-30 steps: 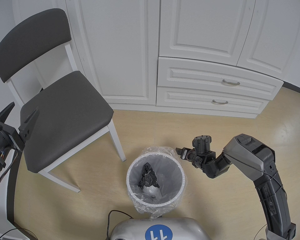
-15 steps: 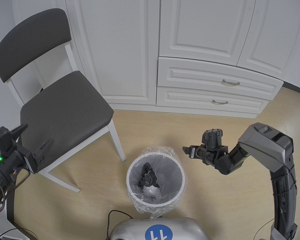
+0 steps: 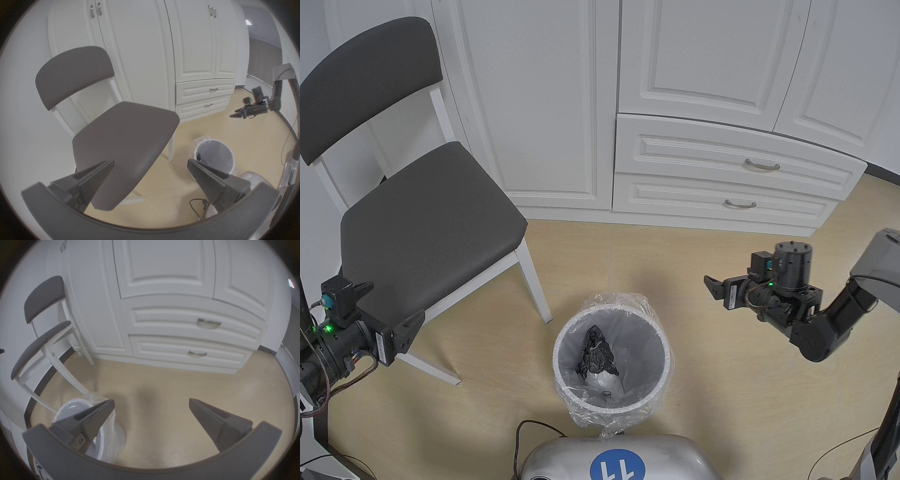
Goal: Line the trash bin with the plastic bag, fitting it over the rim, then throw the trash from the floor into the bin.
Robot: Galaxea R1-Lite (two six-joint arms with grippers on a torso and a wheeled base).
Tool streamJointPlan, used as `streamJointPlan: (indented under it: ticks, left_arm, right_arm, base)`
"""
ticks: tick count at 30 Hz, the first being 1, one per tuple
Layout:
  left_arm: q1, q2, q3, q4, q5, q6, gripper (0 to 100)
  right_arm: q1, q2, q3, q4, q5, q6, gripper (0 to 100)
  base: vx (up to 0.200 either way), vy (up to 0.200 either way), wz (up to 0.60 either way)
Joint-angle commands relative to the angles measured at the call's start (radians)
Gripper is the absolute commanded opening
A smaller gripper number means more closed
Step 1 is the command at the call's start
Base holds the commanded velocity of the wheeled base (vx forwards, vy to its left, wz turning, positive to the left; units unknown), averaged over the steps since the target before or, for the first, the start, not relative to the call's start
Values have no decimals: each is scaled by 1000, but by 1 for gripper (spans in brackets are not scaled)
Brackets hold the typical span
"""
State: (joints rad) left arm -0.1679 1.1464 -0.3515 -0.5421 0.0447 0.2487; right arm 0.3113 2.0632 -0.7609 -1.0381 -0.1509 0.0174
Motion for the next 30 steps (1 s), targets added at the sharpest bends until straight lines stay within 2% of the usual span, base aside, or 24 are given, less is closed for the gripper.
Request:
streamJointPlan:
  ticks: [1, 5, 8, 11, 12, 16, 19, 22, 26, 27, 28, 30]
  left_arm:
    - [53, 50, 22, -6, 6, -40, 100]
    - [54, 23, 19, -6, 9, -66, 100]
    - [54, -54, 25, -6, 9, -109, 100]
    - [54, -85, 28, -4, 7, -128, 100]
    - [54, -119, 29, -1, 6, -161, 100]
    - [54, -139, 35, -6, 6, -172, 100]
    - [54, -220, 37, 1, 11, -167, 100]
    - [54, -274, 22, 7, 14, -164, 100]
    - [53, -353, -15, 19, 12, -160, 100]
    - [53, -359, -18, 22, 12, -160, 100]
    - [53, -386, -29, 41, 12, -158, 100]
    - [53, -416, -37, 71, 11, -155, 100]
  right_arm:
    - [-64, -215, 215, -172, -4, -34, 100]
    - [-126, -299, 305, -231, -4, -31, 100]
    - [-218, -380, 382, -235, -3, -1, 100]
    - [-235, -416, 405, -234, -3, 30, 100]
    - [-244, -495, 448, -220, -3, 68, 100]
    - [-244, -566, 489, -218, -4, 72, 100]
    - [-233, -733, 545, -183, -6, 72, 100]
    - [-227, -862, 545, -63, -6, 72, 100]
    - [-184, -1108, 488, 262, 1, 81, 100]
    - [-178, -1132, 479, 299, 1, 84, 100]
    - [-162, -1218, 442, 432, -1, 101, 100]
    - [-156, -1307, 400, 573, -1, 113, 100]
  base:
    - [0, 0, 0]
    - [0, 0, 0]
    - [0, 0, 0]
    - [0, 0, 0]
    - [0, 0, 0]
    - [0, 0, 0]
    - [0, 0, 0]
    - [0, 0, 0]
    - [0, 0, 0]
    - [0, 0, 0]
    - [0, 0, 0]
    - [0, 0, 0]
